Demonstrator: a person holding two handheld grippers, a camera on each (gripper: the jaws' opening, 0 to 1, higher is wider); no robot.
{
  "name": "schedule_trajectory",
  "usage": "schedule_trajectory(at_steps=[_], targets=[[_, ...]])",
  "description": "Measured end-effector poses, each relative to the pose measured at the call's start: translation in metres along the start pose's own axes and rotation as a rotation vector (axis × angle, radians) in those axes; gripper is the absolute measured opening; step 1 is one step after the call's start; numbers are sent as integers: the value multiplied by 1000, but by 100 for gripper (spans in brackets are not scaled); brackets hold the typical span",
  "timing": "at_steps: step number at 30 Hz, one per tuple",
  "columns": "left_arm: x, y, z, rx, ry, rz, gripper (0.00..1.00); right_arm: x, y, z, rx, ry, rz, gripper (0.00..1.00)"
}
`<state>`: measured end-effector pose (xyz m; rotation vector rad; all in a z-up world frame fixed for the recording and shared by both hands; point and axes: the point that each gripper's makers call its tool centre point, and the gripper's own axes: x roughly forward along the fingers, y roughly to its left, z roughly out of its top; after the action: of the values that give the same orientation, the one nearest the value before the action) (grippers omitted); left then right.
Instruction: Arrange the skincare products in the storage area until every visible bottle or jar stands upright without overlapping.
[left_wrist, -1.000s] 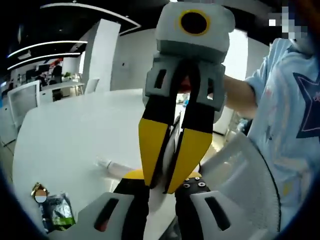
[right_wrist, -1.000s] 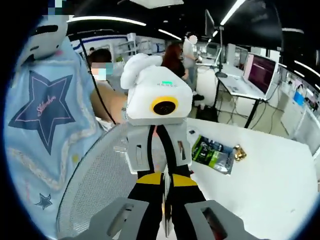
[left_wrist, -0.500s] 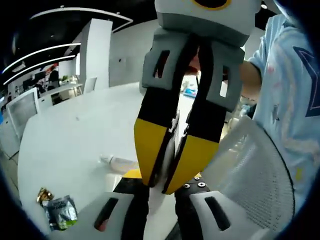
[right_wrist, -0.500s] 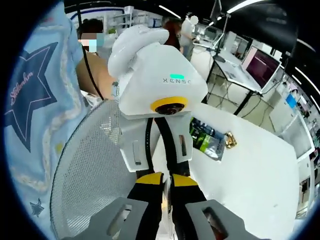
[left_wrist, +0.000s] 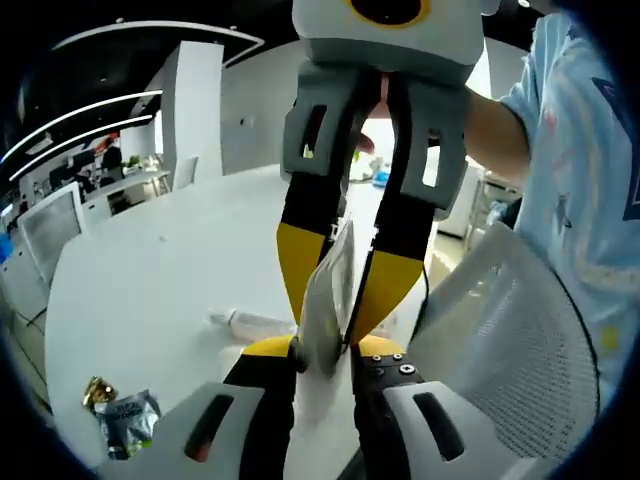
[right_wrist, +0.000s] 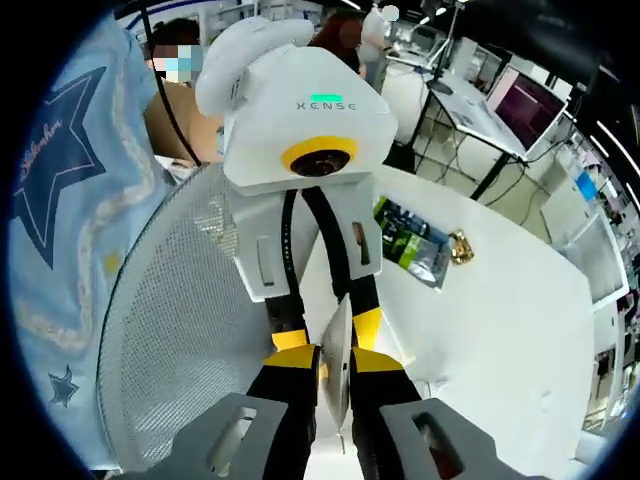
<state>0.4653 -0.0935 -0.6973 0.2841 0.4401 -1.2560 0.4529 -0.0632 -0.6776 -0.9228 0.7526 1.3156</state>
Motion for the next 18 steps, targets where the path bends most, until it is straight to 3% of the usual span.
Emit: schedule_trajectory(at_steps=[2,5,9,13,18], targets=[[-1,3,-5,-22,23,5,20,5,-4,-8,-1,53,-16,5],[-1,4,-5,-44,27,10,25,10,-3,-12,71,67,0,6],[0,7,-16,-37,80,31,28,15,-3,-15,80,77,2,7],[1,8,-20,-45,103,35,31,26,-2,-25,98,120,4,9],[3,6,-25,-38,126,30,32,35,0,-32,131,128,-3,10]])
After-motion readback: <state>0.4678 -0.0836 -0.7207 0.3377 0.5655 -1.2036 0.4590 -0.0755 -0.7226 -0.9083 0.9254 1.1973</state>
